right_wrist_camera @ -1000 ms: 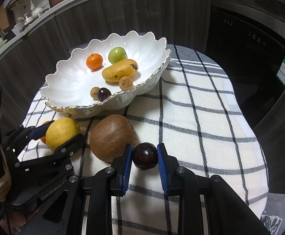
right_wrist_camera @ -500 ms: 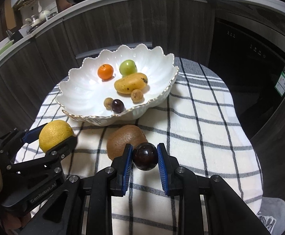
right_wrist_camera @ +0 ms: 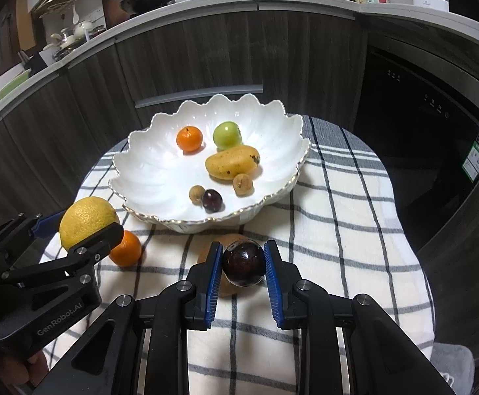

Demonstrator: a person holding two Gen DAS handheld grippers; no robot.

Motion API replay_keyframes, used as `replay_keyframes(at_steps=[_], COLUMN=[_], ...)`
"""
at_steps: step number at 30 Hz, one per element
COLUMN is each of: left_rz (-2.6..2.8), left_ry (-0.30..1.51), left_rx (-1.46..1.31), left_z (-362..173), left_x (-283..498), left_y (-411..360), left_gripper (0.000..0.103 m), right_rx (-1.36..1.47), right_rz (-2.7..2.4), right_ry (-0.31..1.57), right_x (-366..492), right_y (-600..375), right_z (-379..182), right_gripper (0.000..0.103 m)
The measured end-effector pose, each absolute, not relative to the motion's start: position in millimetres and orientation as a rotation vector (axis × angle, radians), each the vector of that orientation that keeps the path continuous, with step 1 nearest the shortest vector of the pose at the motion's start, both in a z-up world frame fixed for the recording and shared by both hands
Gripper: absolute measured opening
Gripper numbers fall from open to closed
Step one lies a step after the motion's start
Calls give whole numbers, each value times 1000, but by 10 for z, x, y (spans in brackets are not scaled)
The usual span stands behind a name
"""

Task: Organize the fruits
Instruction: 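Carry the lemon and cherry over the bowl and open both tools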

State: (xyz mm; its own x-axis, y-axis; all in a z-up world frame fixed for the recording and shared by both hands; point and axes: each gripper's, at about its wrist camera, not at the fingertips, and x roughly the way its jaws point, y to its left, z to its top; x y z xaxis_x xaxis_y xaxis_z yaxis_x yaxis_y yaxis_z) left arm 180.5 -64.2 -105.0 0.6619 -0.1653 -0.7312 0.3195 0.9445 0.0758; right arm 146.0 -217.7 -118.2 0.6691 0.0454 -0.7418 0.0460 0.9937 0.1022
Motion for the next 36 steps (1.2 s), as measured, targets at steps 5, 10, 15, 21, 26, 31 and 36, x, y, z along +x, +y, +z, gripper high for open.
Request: replay_keyframes(at_steps=[5, 10, 15, 21, 26, 31, 36], left_rz=[-275, -270, -266, -257, -248, -238, -236], left_ry=[785, 771, 768, 768, 770, 781, 794], left_rx=[197, 194, 193, 180, 166, 147, 137], left_z=[-928, -842, -815, -823, -848, -919, -1023], left_x=[1865, 1979, 2152, 2446, 2712, 2953, 3132], left_y=[-623, -616, -636, -659, -690, -719, -758], left_gripper=[58, 58, 58, 58, 58, 58, 58], right_rx=[113, 114, 116, 117, 114, 112, 114], right_rz=[8, 14, 18, 16, 13, 7, -10], right_ry=[819, 799, 781, 764, 756, 757, 764], right_x=[1518, 1622, 1792, 2063, 2344, 2644, 2873], right_y=[-2158, -2162, -2194, -2246, -2293, -2351, -2422], right_z=[-1092, -1002, -942, -912, -906, -948, -1021], right_gripper=[27, 27, 27, 27, 27, 27, 27])
